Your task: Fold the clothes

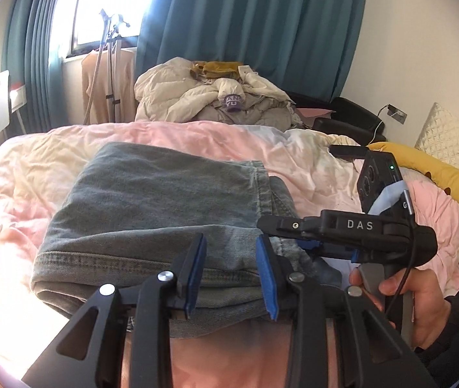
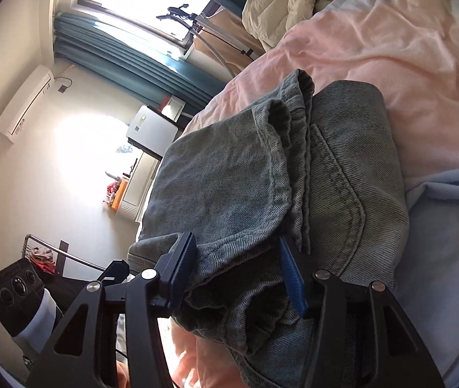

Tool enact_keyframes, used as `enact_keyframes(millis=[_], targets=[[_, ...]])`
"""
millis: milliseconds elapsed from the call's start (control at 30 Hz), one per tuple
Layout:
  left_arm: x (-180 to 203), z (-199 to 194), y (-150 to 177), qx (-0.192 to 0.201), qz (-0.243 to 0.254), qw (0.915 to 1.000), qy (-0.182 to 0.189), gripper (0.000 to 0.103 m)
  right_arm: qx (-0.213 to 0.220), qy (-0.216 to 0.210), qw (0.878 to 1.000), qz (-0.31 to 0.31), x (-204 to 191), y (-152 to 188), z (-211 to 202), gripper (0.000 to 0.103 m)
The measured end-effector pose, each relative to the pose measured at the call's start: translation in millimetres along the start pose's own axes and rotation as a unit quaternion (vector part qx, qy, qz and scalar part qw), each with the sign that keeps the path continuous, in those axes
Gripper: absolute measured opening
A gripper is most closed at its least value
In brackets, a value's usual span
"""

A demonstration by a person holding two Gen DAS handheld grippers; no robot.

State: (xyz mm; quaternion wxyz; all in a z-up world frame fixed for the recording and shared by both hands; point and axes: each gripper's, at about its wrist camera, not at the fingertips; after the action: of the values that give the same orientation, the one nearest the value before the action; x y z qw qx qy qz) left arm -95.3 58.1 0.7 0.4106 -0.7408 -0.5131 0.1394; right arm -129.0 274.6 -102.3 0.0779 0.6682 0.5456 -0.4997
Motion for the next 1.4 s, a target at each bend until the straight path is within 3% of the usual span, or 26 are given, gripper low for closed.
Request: enact_keyframes(millis=[67,167,267,300,333,500,633,800,900,1033,1133,1200,1267,1400], targets=[[-6,7,-1,-0.008,-0.01,0.9999,-0.01,0.032,0.001,0.012,1.0,-0.003,1,0,4,0.045],[-15,14,-1,-0.02,-0.033,0.999,-0.023,0.032,0.011,0.047,0.998,-0.025,-4,1,3,0.02],[-19,15,-3,-0.02,-0.045,0.9984,-0.028,0.032,0.035,0.064,0.996,-0.041,-16,0,-8,0.015],[-19,14,-3,-0.016,-0.042,0.9985,-0.033,0.032,0.043,0.07,0.996,-0.047,-20,-1,-12,0.004],[-19,12,-3,-0.011,-0.038,0.9985,-0.037,0.032,0.054,0.079,0.994,-0.054,-25,-2,-18,0.002],[-24,4,-5,0.001,-0.045,0.9985,-0.031,0.032,0.084,0.105,0.986,-0.101,-53,-7,-45,0.002],[-33,-1,-8,0.004,-0.055,0.9979,-0.035,0.032,0.051,0.145,0.981,-0.119,-54,2,-34,0.001],[-49,-10,-16,0.009,-0.058,0.997,-0.05,0.032,-0.016,0.176,0.98,-0.089,-25,15,-8,0.001],[-66,-13,-21,0.007,-0.064,0.9957,-0.066,0.033,-0.019,0.181,0.979,-0.096,-22,17,-2,0.002],[-94,-12,-26,-0.01,-0.096,0.9927,-0.073,0.048,-0.018,0.174,0.98,-0.089,-19,19,-5,0.002],[-111,-14,-30,-0.011,-0.108,0.9914,-0.073,0.051,-0.021,0.174,0.98,-0.09,-19,19,-5,0.002],[-118,-14,-34,-0.008,-0.107,0.9915,-0.074,0.062,-0.022,0.173,0.981,-0.09,-19,18,-5,0.002],[-126,-10,-38,-0.008,-0.102,0.9929,-0.06,0.075,-0.024,0.171,0.981,-0.088,-18,17,-5,0.002],[-149,7,-44,-0.03,-0.113,0.9929,-0.023,0.078,-0.026,0.173,0.98,-0.091,-19,17,-6,0.002]])
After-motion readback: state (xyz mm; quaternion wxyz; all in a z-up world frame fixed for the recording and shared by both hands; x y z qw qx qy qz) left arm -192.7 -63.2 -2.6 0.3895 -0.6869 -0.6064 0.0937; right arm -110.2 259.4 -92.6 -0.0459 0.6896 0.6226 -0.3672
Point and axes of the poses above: each gripper's, at about its wrist camera, not at the fingertips, and z roughly the way its jaws point, x to its right, y to its underside, and after that the axes turned 3 degrees about -z, right-handed
